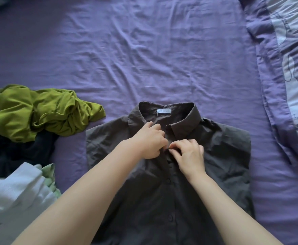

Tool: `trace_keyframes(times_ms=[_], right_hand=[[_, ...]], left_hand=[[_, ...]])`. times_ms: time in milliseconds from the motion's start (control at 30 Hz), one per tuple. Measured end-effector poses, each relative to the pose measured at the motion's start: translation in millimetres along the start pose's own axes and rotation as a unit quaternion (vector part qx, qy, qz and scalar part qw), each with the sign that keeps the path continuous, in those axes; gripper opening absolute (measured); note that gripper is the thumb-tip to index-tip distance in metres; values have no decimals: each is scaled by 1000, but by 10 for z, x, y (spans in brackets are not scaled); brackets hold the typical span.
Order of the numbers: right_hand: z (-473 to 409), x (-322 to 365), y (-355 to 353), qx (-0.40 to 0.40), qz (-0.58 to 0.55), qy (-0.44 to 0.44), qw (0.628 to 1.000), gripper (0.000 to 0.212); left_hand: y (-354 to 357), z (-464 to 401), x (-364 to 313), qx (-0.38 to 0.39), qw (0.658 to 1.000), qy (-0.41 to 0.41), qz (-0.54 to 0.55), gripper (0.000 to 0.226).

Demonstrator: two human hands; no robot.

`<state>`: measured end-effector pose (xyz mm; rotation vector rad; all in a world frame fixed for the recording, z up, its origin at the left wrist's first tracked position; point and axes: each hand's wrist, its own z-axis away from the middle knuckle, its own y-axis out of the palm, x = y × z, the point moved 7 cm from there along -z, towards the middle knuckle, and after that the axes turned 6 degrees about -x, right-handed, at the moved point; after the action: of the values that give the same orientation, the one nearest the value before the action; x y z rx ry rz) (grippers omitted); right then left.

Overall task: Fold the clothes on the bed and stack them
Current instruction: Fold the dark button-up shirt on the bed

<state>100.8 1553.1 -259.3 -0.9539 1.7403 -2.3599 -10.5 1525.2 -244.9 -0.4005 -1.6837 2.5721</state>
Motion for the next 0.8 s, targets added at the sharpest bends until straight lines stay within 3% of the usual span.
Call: trace_keyframes(times_ms=[333,567,800], right_hand=[[-85,14,-11,46,-24,-4,999,11],[-137,-36,8,84,-71,25,994,10],[-167,-13,23,103,-132,67,984,6]], left_hand=[[42,-59,112,36,997,-14,71,19],[29,-132,24,-25,1000,-11,4,16],[116,-81,54,-47,998,-42,18,19]])
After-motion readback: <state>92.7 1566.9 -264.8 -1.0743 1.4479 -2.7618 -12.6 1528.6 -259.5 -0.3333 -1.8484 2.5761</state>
